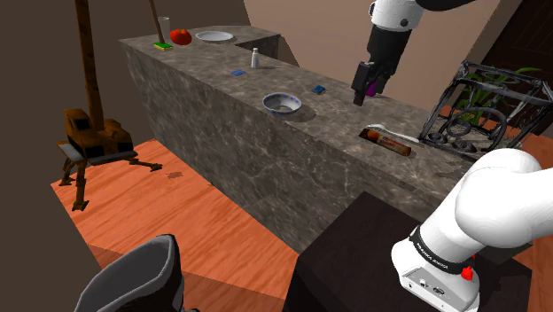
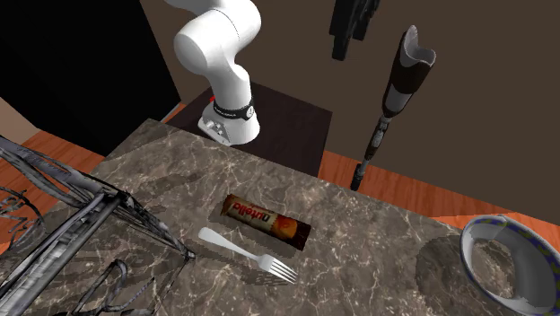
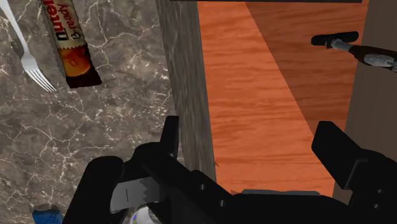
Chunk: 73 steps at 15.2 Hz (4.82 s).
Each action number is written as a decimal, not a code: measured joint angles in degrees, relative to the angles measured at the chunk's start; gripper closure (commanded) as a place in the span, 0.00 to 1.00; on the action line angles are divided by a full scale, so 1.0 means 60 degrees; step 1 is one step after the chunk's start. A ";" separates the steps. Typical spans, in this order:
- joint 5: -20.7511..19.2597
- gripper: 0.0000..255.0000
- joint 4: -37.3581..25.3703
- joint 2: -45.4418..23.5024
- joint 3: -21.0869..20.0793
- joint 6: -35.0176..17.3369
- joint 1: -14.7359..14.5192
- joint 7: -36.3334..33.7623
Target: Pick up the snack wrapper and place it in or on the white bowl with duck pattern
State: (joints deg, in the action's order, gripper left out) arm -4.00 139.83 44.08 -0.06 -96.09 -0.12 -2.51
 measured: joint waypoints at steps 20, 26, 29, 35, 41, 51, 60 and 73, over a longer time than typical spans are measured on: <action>-0.1863 0.00 0.1987 -0.1579 0.4139 -0.3746 0.1357 0.3903; -0.1879 0.00 0.1819 -0.3256 0.5764 -0.5270 0.1404 0.5516; -0.1586 0.00 0.1620 -0.4095 0.6350 -0.5878 0.1221 0.6169; -0.1247 0.00 0.1922 -0.4894 0.6719 -0.6911 0.0998 0.6534; -0.1123 0.00 0.1969 -0.5106 0.6802 -0.7158 0.0929 0.6637; -0.1125 1.00 0.1966 -0.5104 0.6801 -0.7162 0.0928 0.6641; -0.1493 1.00 0.1688 -0.4349 0.6489 -0.6192 0.1150 0.6300; -0.1762 1.00 0.0818 -0.3106 0.5867 -0.4142 0.1411 0.5932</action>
State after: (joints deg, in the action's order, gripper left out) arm -14.57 144.74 25.44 35.14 -120.94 8.34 33.08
